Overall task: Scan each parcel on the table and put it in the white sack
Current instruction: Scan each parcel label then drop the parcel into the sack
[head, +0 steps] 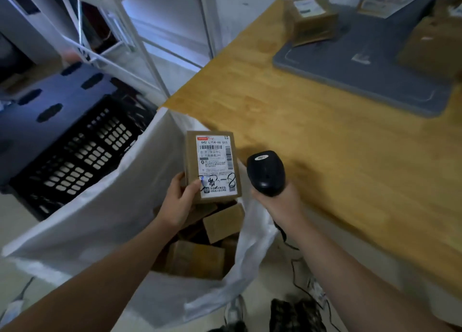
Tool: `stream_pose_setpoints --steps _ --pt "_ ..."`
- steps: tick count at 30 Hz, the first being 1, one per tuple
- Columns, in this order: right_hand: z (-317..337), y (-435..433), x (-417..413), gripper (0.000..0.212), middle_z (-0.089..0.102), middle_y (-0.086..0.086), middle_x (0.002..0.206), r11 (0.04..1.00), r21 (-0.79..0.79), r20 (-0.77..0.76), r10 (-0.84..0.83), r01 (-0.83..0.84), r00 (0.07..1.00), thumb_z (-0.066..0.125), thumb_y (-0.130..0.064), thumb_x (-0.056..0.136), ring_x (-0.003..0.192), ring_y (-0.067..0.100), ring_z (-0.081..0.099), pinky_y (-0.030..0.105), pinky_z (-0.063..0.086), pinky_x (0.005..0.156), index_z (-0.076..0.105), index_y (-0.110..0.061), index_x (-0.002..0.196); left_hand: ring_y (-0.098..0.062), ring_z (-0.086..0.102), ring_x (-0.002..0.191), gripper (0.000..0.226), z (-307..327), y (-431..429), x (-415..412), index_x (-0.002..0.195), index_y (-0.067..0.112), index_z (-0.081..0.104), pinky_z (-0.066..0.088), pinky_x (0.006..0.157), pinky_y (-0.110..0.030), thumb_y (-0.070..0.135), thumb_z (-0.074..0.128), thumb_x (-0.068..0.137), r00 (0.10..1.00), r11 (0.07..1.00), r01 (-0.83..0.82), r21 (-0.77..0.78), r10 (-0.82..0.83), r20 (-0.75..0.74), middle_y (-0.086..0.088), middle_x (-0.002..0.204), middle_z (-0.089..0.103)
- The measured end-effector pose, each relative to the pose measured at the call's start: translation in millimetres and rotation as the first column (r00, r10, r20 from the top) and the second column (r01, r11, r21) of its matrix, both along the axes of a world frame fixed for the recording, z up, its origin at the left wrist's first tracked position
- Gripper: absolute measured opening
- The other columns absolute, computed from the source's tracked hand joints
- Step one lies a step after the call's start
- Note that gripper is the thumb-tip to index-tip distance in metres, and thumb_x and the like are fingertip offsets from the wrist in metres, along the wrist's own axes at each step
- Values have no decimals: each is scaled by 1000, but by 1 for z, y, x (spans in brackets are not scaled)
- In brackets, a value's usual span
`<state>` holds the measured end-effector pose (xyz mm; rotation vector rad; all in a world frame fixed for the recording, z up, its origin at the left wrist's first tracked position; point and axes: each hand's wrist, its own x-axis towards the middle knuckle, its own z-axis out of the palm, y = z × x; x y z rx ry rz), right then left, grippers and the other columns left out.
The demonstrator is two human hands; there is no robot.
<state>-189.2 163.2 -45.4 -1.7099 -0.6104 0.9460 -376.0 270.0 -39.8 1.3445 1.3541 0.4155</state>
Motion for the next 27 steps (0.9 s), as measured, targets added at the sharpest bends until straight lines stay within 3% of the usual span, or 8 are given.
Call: stream_pose_setpoints --steps 3,5,8,12,16,18,21,27 --pt "-13 4 -29 30 62 -11 80 997 -31 36 66 -65 997 76 -6 79 80 3 59 11 45 62 58 -27 89 -24 52 119 78 -25 12 -46 144 25 30 47 98 -43 58 65 82 955 993 101 67 -78 -286 -4 130 48" --pt "-24 8 -44 30 63 -10 83 988 -96 105 135 -125 985 75 -10 80 85 7 60 16 45 66 59 -28 97 -31 37 128 86 -41 22 -64 146 23 27 40 104 -46 62 65 79 804 966 243 88 -150 -576 -10 134 38" --pt "-39 21 -62 19 61 -8 78 965 -176 149 223 -196 963 74 -14 81 83 12 60 19 44 63 60 -21 92 -36 27 133 91 -57 42 -68 149 22 18 36 104 -46 62 61 79 560 881 466 78 -225 -798 -15 142 29" --pt "-52 46 -73 13 61 -2 74 956 -188 235 266 -224 935 72 -13 82 81 16 62 28 50 68 60 -18 84 -40 18 136 92 -83 75 -51 150 20 17 38 101 -48 60 62 80 416 756 641 133 -197 -888 -18 146 20" --pt "-66 64 -72 15 61 5 71 948 -205 272 293 -243 917 70 -10 84 73 14 60 25 46 61 59 -16 77 -40 52 99 76 -118 99 -44 112 6 63 44 84 -46 52 84 56 322 615 756 224 -52 -945 -27 109 54" --pt "-71 67 -70 25 57 -3 66 948 -212 294 293 -237 910 70 -11 83 68 9 57 22 43 58 52 -24 72 -41 57 97 66 -124 104 -41 102 4 67 48 84 -47 48 85 56 275 579 792 195 -52 -960 -28 107 58" --pt "-72 66 -64 21 60 -1 69 950 -228 310 279 -214 909 72 -13 82 71 10 58 27 46 62 55 -22 75 -37 37 127 57 -118 98 -32 128 8 48 34 102 -44 43 62 85 346 589 783 201 -144 -927 -20 132 42" --pt "-43 51 -48 21 62 0 80 975 -195 290 162 -107 943 73 -14 79 79 18 57 25 40 59 55 -18 90 -28 34 131 49 -72 73 -11 138 15 40 30 107 -40 40 47 97 551 540 751 380 -196 -811 -8 142 39"
